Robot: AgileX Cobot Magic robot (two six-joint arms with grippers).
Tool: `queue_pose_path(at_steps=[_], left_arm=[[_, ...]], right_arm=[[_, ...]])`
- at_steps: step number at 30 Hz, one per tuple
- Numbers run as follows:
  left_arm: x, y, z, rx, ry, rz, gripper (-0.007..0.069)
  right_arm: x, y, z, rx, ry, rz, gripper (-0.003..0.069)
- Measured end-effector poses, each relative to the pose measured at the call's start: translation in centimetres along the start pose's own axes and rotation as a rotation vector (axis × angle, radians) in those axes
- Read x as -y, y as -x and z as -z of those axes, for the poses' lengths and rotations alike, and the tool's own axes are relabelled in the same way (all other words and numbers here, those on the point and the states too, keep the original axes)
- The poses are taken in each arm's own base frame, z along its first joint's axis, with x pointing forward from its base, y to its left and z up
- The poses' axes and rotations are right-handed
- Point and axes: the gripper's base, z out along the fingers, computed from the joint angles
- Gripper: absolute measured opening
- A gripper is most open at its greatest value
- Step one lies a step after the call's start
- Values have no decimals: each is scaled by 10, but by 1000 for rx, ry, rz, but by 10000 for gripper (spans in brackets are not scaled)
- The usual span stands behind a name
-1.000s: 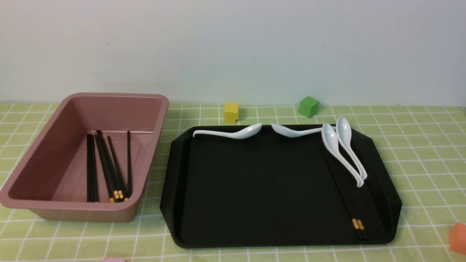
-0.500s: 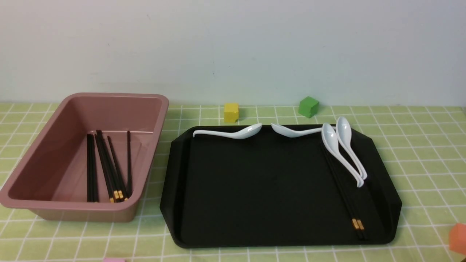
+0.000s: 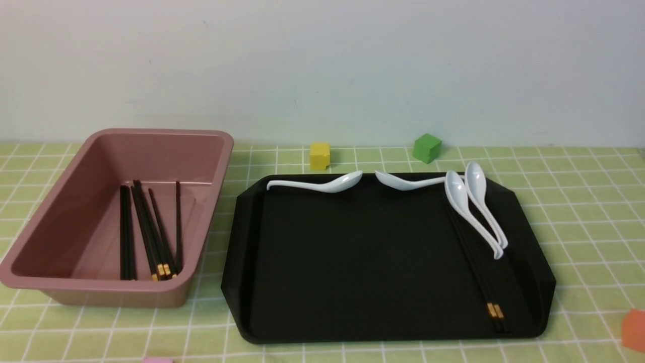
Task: On green tablecloth take chopsticks from black tray and put them in box.
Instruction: 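Move the gripper over the chopsticks on the black tray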
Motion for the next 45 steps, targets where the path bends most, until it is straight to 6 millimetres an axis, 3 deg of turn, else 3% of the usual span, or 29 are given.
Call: queue_pose_path(at_steps=[3,7,13,15,20,21,22,26,29,38,45], left_arm=[[0,0,0,0,0,0,238],[0,0,0,0,0,0,238],[0,0,0,0,0,0,238],[0,0,0,0,0,0,238],[0,0,0,0,0,0,238],[0,0,0,0,0,0,238],[0,0,0,0,0,0,238],[0,0,0,0,0,0,238],[0,0,0,0,0,0,238],[0,0,0,0,0,0,238],[0,0,0,0,0,0,238]], right_arm=[[3,10,-33,-417,-116,8,-3],[15,12,-84,-759,-156,24,9],[21,18,-156,-889,-111,56,73],[20,19,-177,-904,-131,55,93],[15,8,-250,-979,-242,73,178],[15,8,-250,-979,-242,73,178],[19,2,-269,-1003,-279,76,220],[28,-3,-304,-1020,-324,77,325],[36,-10,-319,-1055,-359,90,386],[39,-8,-317,-1083,-402,120,422],[24,20,-311,-1051,-388,124,422]])
